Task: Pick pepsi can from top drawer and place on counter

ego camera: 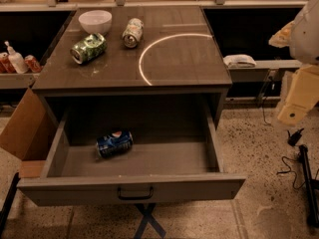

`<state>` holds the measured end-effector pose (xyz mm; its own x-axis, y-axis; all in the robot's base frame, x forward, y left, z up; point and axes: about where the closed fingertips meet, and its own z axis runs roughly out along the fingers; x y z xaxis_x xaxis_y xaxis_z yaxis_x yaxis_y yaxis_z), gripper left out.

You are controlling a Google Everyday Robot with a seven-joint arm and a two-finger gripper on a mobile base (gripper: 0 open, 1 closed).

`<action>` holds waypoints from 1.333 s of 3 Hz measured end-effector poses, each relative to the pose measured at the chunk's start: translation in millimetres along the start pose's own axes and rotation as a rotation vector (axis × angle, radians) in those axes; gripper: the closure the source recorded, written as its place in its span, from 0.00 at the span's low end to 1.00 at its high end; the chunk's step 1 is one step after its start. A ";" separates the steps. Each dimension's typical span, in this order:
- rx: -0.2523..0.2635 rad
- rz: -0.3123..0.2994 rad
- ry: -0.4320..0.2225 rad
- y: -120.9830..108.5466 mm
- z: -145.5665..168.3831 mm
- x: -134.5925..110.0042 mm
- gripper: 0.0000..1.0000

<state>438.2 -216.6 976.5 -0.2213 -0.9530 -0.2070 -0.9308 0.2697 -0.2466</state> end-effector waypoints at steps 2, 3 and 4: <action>0.004 -0.028 -0.026 2.2 8.5 -7.2 0.00; -0.029 -0.069 -0.100 15.8 38.6 -22.7 0.00; -0.097 -0.125 -0.200 40.3 76.0 -51.0 0.00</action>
Offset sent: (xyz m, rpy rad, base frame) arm 0.0051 0.0201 -0.0233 0.0382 -0.0158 0.0801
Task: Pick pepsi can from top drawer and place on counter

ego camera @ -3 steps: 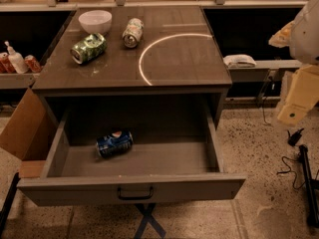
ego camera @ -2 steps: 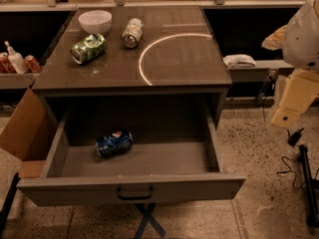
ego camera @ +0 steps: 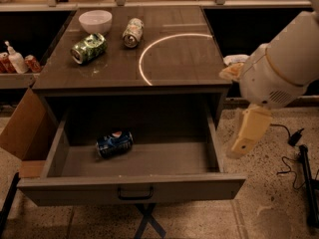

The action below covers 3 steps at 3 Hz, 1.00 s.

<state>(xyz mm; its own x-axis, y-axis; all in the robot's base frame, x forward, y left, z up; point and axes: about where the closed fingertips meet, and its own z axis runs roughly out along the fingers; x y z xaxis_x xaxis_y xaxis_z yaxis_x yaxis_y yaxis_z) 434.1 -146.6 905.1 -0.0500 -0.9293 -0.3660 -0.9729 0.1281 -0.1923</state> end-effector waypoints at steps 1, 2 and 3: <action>-0.022 -0.074 -0.065 17.7 25.0 -23.8 0.00; -0.030 -0.082 -0.072 19.1 31.7 -30.2 0.00; -0.025 -0.101 -0.089 21.8 46.3 -55.0 0.00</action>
Offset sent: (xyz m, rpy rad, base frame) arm -0.0074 0.0245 -0.0142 0.0385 -0.0069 0.0646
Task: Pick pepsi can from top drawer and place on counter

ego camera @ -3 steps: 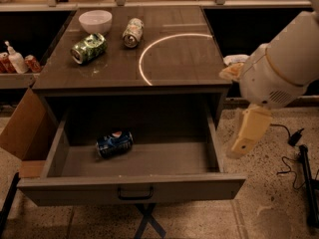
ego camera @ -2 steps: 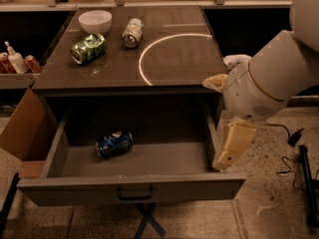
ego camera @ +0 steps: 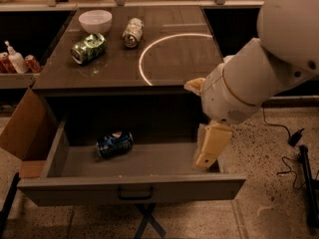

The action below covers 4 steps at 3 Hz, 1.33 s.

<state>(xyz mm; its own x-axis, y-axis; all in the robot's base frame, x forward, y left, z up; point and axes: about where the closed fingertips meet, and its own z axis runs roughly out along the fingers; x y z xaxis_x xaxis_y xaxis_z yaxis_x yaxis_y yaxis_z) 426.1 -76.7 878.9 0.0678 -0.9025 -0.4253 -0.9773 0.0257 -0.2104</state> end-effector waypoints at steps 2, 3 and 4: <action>0.003 -0.029 -0.099 -9.7 26.7 -71.7 0.00; -0.059 -0.032 -0.179 -7.6 45.2 -114.0 0.00; -0.059 -0.032 -0.179 -7.6 45.2 -114.0 0.00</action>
Offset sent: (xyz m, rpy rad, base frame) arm 0.0174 0.1197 0.0150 0.1543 -0.0091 0.0743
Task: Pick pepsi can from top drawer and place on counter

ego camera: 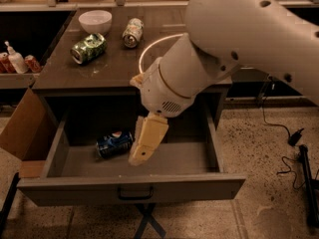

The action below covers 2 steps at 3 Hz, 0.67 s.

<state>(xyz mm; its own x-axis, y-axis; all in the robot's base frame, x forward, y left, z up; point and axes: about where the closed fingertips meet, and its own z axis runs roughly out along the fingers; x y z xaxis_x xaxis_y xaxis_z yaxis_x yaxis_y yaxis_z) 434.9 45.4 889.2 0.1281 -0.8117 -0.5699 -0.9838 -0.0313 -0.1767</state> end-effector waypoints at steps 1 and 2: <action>-0.006 0.000 -0.020 6.1 23.0 10.7 0.00; -0.021 0.022 -0.069 19.2 79.2 39.7 0.00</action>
Offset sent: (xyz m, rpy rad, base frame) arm 0.0000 0.0229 -0.1763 0.1397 0.0610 -0.0142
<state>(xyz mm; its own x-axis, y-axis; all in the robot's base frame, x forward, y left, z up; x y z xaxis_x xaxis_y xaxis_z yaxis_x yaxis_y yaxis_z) 431.1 58.8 799.6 0.1140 -0.7701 -0.6276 -0.9888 -0.0267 -0.1469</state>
